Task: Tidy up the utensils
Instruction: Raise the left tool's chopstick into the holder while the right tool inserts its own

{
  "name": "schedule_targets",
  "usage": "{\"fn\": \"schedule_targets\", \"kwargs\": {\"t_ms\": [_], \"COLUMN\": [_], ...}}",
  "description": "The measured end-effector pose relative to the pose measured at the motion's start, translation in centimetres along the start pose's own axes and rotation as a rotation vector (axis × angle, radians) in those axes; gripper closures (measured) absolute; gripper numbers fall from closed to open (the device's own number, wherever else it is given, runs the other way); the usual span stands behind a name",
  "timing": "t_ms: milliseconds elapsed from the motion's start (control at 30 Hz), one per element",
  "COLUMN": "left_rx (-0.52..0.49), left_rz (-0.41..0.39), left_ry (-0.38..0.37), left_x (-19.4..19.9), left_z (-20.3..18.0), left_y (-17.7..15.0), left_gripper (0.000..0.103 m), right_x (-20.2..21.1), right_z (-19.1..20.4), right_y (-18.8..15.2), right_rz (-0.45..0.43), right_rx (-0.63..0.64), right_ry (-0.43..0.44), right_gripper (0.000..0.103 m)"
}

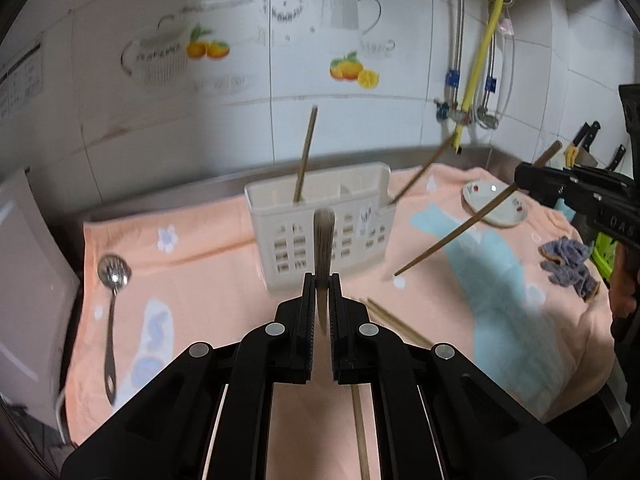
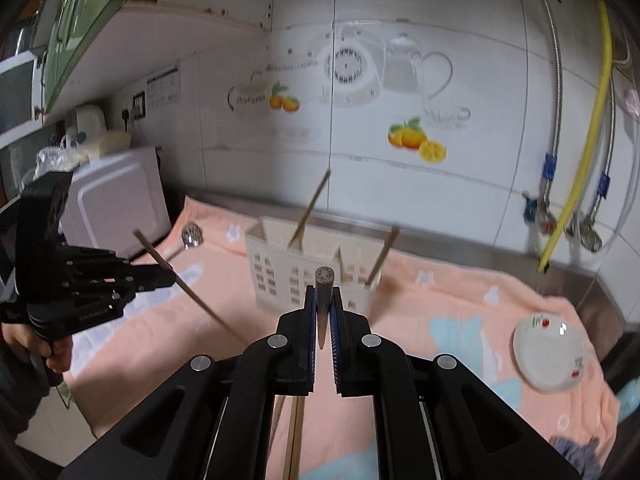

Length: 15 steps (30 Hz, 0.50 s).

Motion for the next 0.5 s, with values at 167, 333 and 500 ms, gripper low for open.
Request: {"fn": "schedule_targets", "kwargs": {"t_ms": [167, 333, 500], "left_rx": [-0.028, -0.067, -0.091], "left_rz": [-0.055, -0.137, -0.204], "left_ry": [0.0, 0.012, 0.033], "left_x": [0.4, 1.6, 2.3], "left_z": [0.0, 0.0, 0.2], "left_y": [3.9, 8.6, 12.3], "left_gripper": [0.098, 0.098, 0.098], "right_x": [-0.3, -0.6, -1.3], "right_z": [-0.5, -1.2, -1.9], "right_y": [4.1, 7.3, 8.9], "right_rz": [-0.043, -0.083, -0.101], "right_rx": [0.002, 0.007, 0.008], "right_ry": [0.014, 0.008, -0.004], "right_gripper": [0.097, 0.097, 0.097]}}
Point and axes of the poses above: each gripper's, at about its wrist camera, not at the fingertips, and x roughly against the way its jaws point, z to its left, y to its top, the point moved 10 cm from there along -x, roughly the way its jaws point, and after that the axes turned 11 degrees about -z, right-handed, at the moved point
